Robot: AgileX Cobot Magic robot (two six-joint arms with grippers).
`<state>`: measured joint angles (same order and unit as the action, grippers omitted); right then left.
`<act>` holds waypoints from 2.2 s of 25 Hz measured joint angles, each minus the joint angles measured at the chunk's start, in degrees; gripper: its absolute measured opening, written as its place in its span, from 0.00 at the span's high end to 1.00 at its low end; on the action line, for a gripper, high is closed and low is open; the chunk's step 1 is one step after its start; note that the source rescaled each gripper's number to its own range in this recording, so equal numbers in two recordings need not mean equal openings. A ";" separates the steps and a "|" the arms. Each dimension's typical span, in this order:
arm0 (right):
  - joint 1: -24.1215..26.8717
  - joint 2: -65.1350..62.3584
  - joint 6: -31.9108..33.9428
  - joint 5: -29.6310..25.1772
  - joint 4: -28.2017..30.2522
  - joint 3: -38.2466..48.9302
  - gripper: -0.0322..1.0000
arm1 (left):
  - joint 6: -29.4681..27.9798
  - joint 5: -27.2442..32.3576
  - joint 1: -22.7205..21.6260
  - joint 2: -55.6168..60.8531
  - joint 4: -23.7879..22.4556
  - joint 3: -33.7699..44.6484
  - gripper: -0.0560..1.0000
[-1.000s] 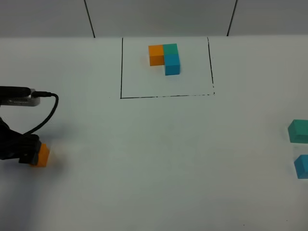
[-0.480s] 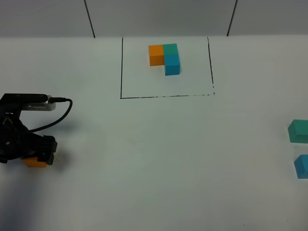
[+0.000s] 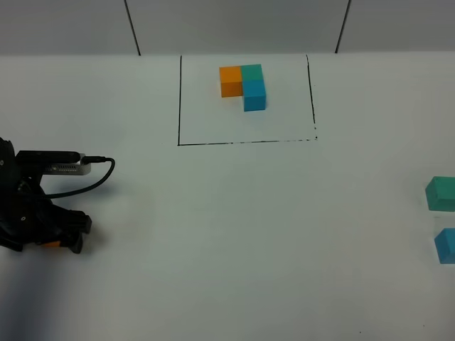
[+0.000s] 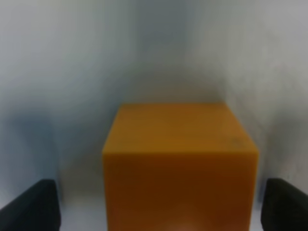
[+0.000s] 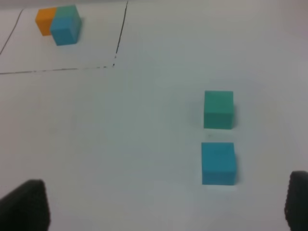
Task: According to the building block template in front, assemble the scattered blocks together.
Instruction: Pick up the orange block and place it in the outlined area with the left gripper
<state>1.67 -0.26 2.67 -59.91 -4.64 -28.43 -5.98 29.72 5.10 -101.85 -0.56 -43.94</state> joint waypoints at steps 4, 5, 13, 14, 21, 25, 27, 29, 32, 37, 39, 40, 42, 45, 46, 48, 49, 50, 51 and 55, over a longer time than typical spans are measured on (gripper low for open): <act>0.00 0.00 0.12 0.00 0.00 0.00 0.02 | 0.00 1.81 0.00 0.00 0.00 -0.45 0.78; 0.00 0.00 0.12 0.00 0.00 0.00 0.02 | 0.00 2.66 0.00 0.00 0.00 -1.07 0.95; 0.00 0.00 0.17 0.00 0.00 0.00 0.02 | 7.67 14.06 3.09 -0.08 -0.73 -13.84 0.94; 0.00 0.00 0.17 0.00 0.00 0.00 0.02 | 10.65 15.48 4.49 -0.19 -0.78 -15.63 0.94; 0.00 0.00 0.23 0.00 0.00 0.00 0.02 | 33.51 25.92 14.97 -7.01 -0.85 -33.12 0.94; 0.00 0.00 0.23 -0.05 0.00 0.00 0.02 | 41.91 33.13 18.81 -15.40 -0.74 -45.05 0.94; 0.00 0.00 0.23 -0.05 0.00 0.00 0.02 | 45.76 36.54 20.23 -19.70 -0.74 -51.35 0.94; 0.00 0.00 0.23 -0.05 0.00 0.00 0.02 | 49.20 38.33 21.47 -23.26 -0.79 -56.89 0.94; 0.00 0.00 0.44 -0.05 0.00 0.00 0.02 | 53.05 38.72 23.71 -27.91 -2.25 -64.34 0.94; 0.00 0.00 0.56 -0.05 0.00 0.00 0.04 | 54.74 38.72 27.75 -34.16 -5.14 -73.10 0.94; 0.00 0.00 0.72 -0.05 0.00 0.00 0.04 | 54.93 38.72 29.07 -35.97 -5.20 -75.56 0.94; 0.00 0.00 0.84 -0.05 0.00 0.00 0.05 | 54.93 38.72 29.76 -36.78 -5.20 -76.48 0.94; 0.00 0.00 0.86 -0.05 0.02 0.00 0.06 | 55.00 38.72 30.95 -37.74 -5.20 -77.15 0.94; 0.00 0.00 0.91 -0.05 0.07 0.00 0.07 | 55.20 38.72 32.13 -38.88 -5.02 -77.47 0.94; 0.00 0.00 0.91 -0.05 0.07 0.00 0.08 | 55.20 38.72 32.16 -39.16 -4.80 -77.47 0.94; 0.00 0.00 0.91 -0.05 0.07 0.00 0.09 | 54.98 38.72 32.07 -40.02 -4.69 -77.51 0.94; 0.00 0.00 0.91 -0.05 0.07 0.00 0.09 | 54.65 38.72 32.05 -40.47 -4.74 -77.51 0.94; 0.00 0.00 0.91 -0.05 0.07 0.00 0.09 | 54.26 38.72 32.05 -40.88 -4.74 -77.51 0.94; 0.00 0.00 0.91 -0.05 0.07 0.00 0.09 | 53.99 38.72 32.03 -41.41 -4.74 -77.51 0.94; 0.00 0.00 0.91 -0.05 0.08 0.00 0.09 | 53.75 38.76 32.03 -42.16 -4.56 -77.58 0.94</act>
<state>1.67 -0.26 3.57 -59.96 -4.56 -28.43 47.77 68.48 37.13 -144.01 -5.12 -121.51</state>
